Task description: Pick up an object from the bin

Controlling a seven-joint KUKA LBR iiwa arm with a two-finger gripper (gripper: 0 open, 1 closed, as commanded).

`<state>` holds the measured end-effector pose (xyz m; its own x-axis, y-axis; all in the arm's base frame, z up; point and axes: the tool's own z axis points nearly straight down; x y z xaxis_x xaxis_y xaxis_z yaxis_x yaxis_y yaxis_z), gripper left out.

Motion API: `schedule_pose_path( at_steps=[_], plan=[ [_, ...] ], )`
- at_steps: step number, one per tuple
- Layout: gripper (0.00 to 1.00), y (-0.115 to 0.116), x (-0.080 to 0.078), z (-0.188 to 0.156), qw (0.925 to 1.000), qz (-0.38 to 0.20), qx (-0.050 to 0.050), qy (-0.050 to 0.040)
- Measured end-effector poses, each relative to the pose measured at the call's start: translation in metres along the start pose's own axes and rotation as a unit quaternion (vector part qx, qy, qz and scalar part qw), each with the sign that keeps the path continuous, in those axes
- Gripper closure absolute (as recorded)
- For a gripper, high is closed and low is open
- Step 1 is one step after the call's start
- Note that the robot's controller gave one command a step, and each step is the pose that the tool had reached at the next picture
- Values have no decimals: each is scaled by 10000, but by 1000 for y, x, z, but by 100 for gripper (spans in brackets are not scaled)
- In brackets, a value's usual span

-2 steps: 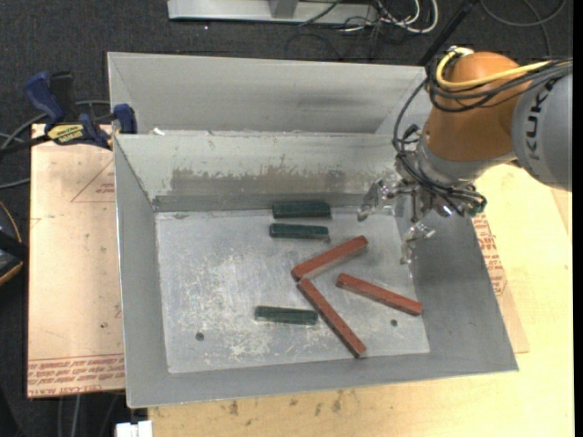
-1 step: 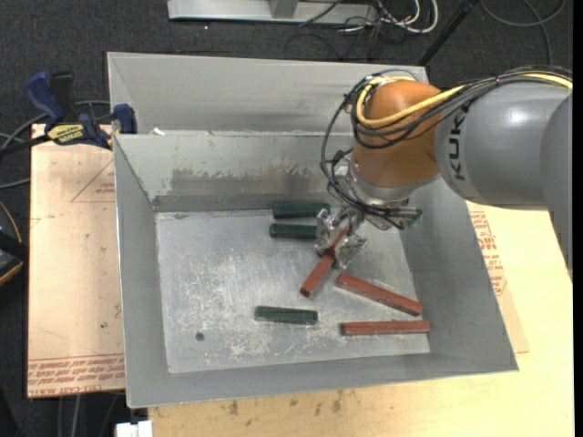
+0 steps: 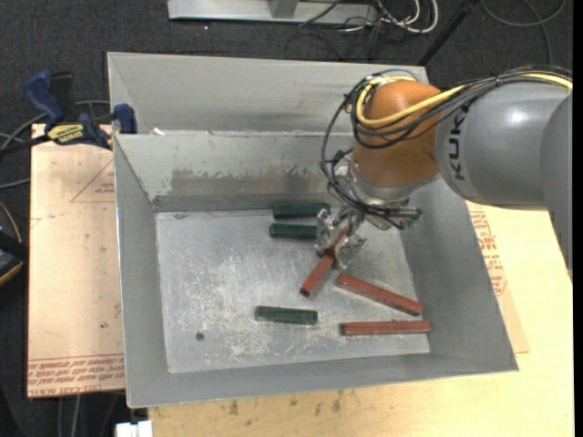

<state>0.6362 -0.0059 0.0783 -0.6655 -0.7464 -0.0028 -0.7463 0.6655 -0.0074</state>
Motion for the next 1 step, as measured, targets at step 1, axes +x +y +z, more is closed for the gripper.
schedule_pose_path(
  at_steps=[1],
  plan=[
    [100,1,-24,-193,9998,-215,-38,1]
  ],
)
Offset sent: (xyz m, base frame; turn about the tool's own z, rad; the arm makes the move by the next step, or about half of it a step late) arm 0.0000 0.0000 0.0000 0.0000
